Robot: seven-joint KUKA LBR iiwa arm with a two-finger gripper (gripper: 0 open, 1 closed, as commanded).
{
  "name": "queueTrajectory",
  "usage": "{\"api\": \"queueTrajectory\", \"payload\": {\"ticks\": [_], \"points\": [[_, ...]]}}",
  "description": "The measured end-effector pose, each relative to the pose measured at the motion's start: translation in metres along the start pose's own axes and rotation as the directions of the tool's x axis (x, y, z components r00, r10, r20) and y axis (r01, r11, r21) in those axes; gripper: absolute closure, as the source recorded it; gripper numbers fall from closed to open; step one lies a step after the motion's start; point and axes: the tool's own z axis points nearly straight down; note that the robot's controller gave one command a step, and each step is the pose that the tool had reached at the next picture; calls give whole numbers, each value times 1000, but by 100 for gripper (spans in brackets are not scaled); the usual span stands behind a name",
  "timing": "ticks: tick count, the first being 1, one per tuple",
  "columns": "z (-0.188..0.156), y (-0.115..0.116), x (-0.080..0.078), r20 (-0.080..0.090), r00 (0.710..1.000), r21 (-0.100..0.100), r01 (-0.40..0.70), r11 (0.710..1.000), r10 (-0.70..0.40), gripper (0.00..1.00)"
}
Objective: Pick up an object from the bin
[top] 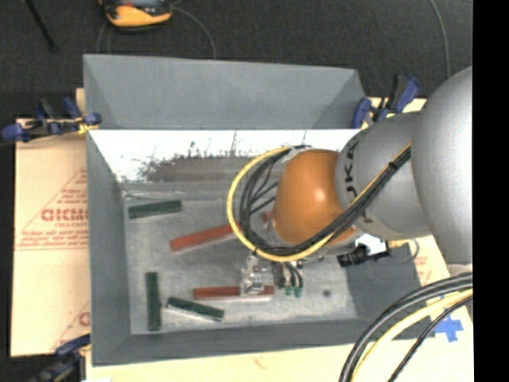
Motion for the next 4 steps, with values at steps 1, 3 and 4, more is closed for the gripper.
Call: {"api": "queueTrajectory", "payload": {"ticks": [1, 3, 4], "points": [[5, -2, -3, 22, 1000, 1, -4, 1000, 4, 0], [7, -3, -1, 16, 1000, 2, -6, 1000, 6, 100], [-132, 7, 11, 17, 999, 3, 45, 999, -45, 100]]}}
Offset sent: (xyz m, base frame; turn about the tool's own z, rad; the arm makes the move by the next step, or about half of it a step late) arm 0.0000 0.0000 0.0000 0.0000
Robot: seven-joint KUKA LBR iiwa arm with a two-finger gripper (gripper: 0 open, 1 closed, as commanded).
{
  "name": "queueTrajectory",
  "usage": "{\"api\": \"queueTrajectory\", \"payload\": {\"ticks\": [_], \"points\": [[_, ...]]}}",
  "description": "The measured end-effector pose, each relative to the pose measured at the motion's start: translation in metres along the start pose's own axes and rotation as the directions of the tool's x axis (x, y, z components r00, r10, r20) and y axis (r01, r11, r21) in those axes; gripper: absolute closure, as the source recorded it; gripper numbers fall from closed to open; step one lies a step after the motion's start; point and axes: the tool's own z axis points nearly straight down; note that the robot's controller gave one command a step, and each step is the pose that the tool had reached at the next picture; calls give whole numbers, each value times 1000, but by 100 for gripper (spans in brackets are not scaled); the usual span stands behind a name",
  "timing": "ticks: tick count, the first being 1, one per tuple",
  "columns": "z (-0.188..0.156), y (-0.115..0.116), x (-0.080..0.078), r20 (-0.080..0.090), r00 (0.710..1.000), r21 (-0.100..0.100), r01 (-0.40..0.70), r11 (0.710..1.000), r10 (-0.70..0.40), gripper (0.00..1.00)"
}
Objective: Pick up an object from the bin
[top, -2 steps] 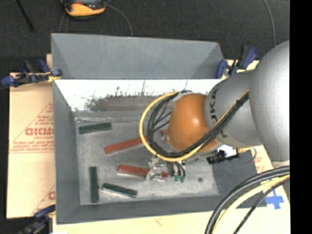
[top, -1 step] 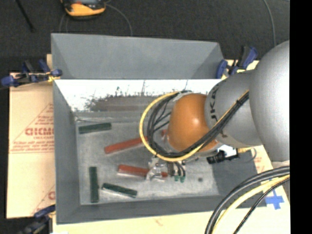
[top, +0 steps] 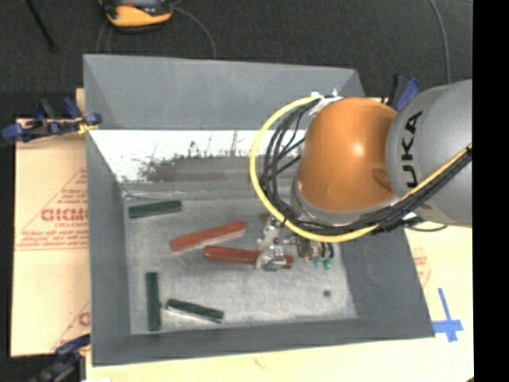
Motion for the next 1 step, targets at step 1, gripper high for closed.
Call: {"api": "queueTrajectory", "payload": {"ticks": [1], "points": [[0, 0, 0, 0, 1000, 0, 0, 1000, 0, 100]]}}
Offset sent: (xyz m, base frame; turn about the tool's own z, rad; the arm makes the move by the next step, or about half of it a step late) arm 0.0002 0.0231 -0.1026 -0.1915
